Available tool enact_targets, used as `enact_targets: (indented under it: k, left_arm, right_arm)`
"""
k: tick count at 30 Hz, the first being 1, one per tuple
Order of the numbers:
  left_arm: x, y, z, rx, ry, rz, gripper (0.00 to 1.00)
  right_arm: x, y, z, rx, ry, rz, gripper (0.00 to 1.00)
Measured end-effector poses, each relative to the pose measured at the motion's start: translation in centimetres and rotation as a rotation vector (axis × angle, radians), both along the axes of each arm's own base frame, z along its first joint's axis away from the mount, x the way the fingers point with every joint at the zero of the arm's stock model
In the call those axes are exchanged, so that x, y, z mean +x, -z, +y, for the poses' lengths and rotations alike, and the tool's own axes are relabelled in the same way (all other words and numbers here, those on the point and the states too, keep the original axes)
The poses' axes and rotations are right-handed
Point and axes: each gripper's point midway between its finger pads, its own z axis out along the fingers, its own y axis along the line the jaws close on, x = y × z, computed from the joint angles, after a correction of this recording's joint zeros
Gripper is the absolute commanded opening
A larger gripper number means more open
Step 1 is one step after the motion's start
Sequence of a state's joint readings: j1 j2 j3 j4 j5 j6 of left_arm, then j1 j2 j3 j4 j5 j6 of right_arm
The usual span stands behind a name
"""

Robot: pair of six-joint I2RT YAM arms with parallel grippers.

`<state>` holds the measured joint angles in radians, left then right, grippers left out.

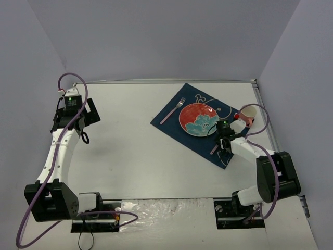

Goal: Set the dinner table for one person

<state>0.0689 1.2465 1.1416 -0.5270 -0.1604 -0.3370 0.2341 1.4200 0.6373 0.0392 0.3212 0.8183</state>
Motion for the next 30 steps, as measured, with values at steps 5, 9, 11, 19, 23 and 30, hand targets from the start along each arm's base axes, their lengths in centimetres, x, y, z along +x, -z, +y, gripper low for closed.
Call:
enact_targets:
  k: [5,9,11,19,23,30]
  left_arm:
    - [0.0,0.0,-0.1,-0.004,0.0,-0.001,0.97]
    - [0.0,0.0,-0.1,-0.006,-0.001,-0.002,0.97]
    - [0.0,0.0,-0.1,-0.006,0.0,-0.002,0.97]
    - [0.0,0.0,-0.1,-0.008,0.001,-0.002,0.97]
    - [0.0,0.0,-0.1,-0.008,0.001,-0.002,0.97]
    - [0.0,0.0,-0.1,-0.008,0.001,-0.002,0.97]
  right_arm:
    - [0.3,1.2,-0.9,-0.006,-0.001,0.028,0.0]
    - [0.5,1.4,-1.1,-0.019,-0.016,0.031,0.0]
    - [0.6,1.4,-1.2,-0.023,-0.026,0.03,0.0]
    - [0.9,1.4,-1.2,-0.033,-0.056,0.031,0.0]
    - [1.0,1.5,-1.2,-0.035,-0.059,0.028,0.0]
    - [1.1,1.5,-1.2,-0.043,-0.071,0.027,0.0]
